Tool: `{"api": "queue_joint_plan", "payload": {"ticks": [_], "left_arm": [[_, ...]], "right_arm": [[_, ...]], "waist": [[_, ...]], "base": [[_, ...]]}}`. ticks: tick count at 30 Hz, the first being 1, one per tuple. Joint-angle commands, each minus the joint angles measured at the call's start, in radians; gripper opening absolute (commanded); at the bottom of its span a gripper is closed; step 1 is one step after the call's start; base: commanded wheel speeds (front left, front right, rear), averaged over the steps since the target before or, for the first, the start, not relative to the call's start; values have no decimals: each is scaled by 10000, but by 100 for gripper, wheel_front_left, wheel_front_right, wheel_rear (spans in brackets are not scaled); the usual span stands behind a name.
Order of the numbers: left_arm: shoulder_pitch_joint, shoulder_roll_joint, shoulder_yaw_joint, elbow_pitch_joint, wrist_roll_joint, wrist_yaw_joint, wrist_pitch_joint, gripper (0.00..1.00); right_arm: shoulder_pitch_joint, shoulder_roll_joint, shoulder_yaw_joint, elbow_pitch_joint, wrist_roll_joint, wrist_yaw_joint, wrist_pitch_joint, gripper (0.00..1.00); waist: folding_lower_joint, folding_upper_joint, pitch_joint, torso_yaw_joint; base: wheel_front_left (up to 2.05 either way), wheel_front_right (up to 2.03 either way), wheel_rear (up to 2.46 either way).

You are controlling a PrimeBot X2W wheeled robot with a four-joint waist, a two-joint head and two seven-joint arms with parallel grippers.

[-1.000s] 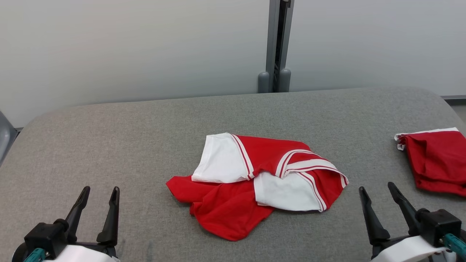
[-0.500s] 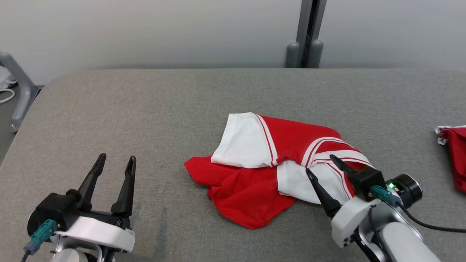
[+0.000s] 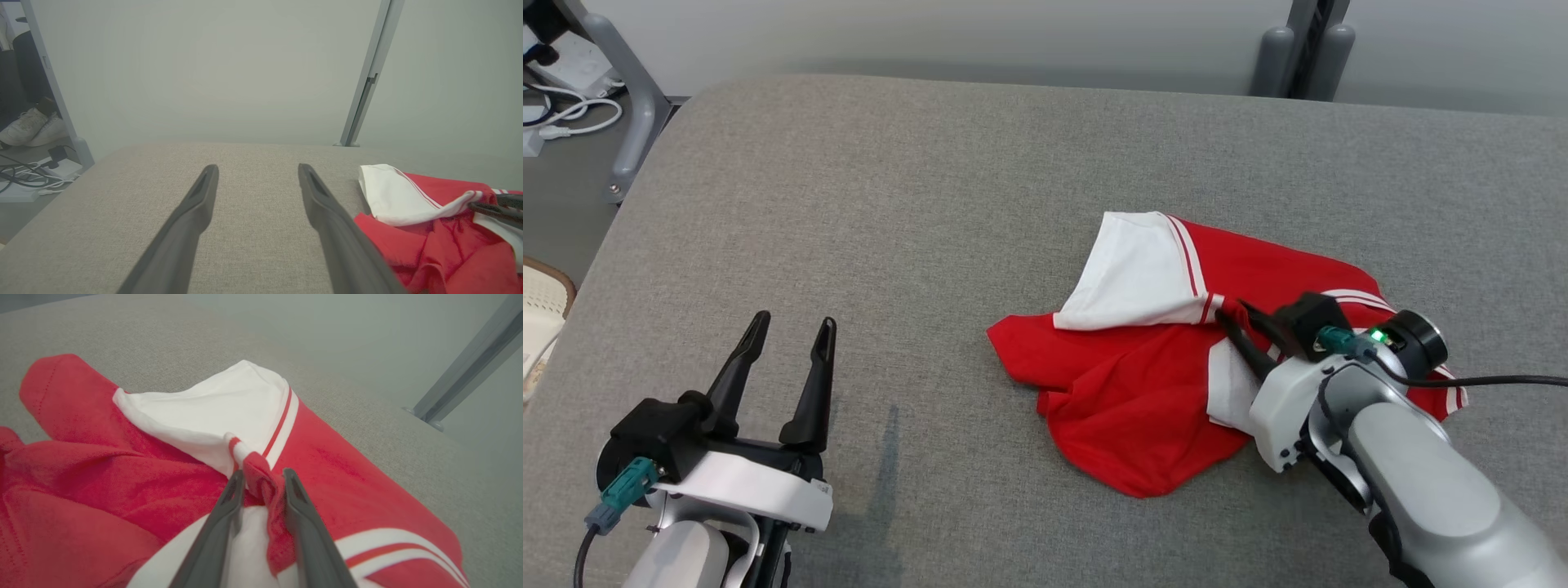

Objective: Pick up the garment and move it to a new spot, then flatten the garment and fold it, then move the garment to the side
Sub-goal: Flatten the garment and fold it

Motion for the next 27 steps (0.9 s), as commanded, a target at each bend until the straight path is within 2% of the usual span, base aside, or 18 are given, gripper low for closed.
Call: {"api": "queue_joint_plan", "payload": {"ticks": [1, 4, 7, 9, 14, 18, 19, 20, 21, 27], "left_arm": [[-223, -19, 72, 41, 96, -56, -52, 100], [-241, -65, 152, 111, 157, -114, -69, 100], [-279, -108, 255, 123, 217, -155, -68, 100], [-312, -187, 328, 117, 312, -209, -70, 100], [-397, -306, 440, 102, 477, -341, -71, 100], [-427, -358, 522, 124, 531, -407, -69, 100], [-423, -365, 560, 135, 540, -437, -67, 100], [-427, -381, 577, 154, 559, -453, -66, 100], [-432, -396, 594, 168, 594, -479, -66, 100], [-460, -489, 732, 257, 705, -563, -67, 100]], "right_arm": [[-246, -68, -83, 105, 209, -7, -204, 0], [-552, -19, -402, 274, 742, -7, -621, 0], [-813, -129, -1137, 447, 1374, -7, -901, 0], [-964, -346, -1940, 752, 1852, -6, -1064, 0], [-1184, -757, -2928, 1496, 2343, -6, -1258, 0], [-1325, -691, -3469, 2069, 2906, -6, -1457, 0], [-1382, -706, -3630, 2319, 3042, -6, -1494, 10], [-1409, -738, -3794, 2610, 3158, -6, -1507, 39], [-1478, -668, -3986, 2854, 3378, -7, -1566, 100], [-1347, -626, -3965, 3871, 3249, -6, -1975, 100]], "waist": [[0, 0, 32, -3], [0, 0, 72, -60], [0, 0, 102, -157], [0, 0, 123, -208], [0, 0, 237, -280], [0, 0, 318, -342], [0, 0, 342, -373], [0, 0, 356, -392], [0, 0, 370, -414], [0, 0, 328, -548]], "base": [[0, 0, 0], [0, 0, 0], [0, 0, 0], [0, 0, 0], [0, 0, 0], [0, 0, 0], [0, 0, 0], [0, 0, 0], [0, 0, 0], [0, 0, 0]]}}
